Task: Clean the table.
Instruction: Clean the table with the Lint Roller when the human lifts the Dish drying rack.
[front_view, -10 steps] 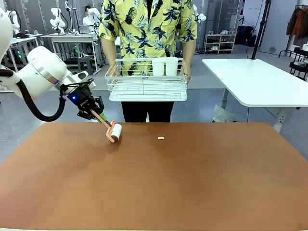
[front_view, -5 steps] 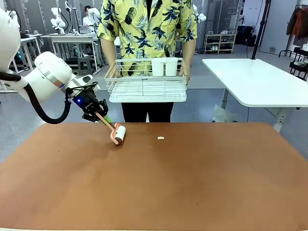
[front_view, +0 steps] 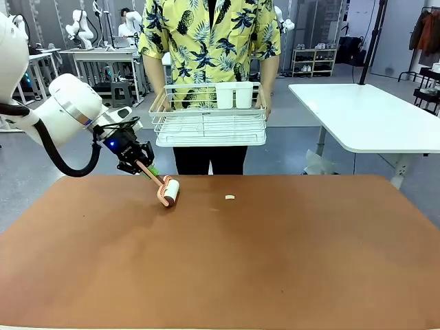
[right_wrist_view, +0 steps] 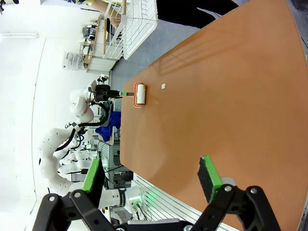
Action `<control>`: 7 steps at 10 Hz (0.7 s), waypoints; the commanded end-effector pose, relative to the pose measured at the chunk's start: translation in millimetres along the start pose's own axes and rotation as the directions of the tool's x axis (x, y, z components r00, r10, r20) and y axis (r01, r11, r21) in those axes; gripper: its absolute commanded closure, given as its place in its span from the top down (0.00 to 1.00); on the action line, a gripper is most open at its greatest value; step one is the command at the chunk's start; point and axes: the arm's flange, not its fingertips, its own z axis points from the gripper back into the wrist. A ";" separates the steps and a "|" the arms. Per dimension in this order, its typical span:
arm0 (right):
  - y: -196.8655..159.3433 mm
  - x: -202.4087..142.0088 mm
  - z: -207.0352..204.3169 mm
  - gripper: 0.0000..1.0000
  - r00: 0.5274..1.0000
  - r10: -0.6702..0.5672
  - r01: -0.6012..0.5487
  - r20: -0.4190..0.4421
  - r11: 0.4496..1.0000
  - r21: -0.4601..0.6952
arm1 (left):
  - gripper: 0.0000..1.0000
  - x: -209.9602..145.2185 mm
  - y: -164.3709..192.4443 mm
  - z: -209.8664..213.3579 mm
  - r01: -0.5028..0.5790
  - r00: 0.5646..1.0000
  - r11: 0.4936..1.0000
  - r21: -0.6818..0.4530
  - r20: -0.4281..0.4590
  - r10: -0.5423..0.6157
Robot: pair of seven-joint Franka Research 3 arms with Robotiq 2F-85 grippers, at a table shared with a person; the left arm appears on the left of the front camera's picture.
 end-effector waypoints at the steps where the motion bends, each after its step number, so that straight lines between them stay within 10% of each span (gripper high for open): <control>1: 2.2 -1.8 1.7 1.00 1.000 0.009 -0.009 0.000 1.000 0.013 | 0.21 7.4 -7.0 -20.1 0.013 1.000 1.000 0.013 -0.012 -0.013; 7: 2.2 -1.8 1.7 1.00 1.000 0.009 -0.009 0.000 1.000 0.013 | 0.21 33.1 -62.4 -91.5 0.058 0.994 0.993 -0.099 -0.084 -0.066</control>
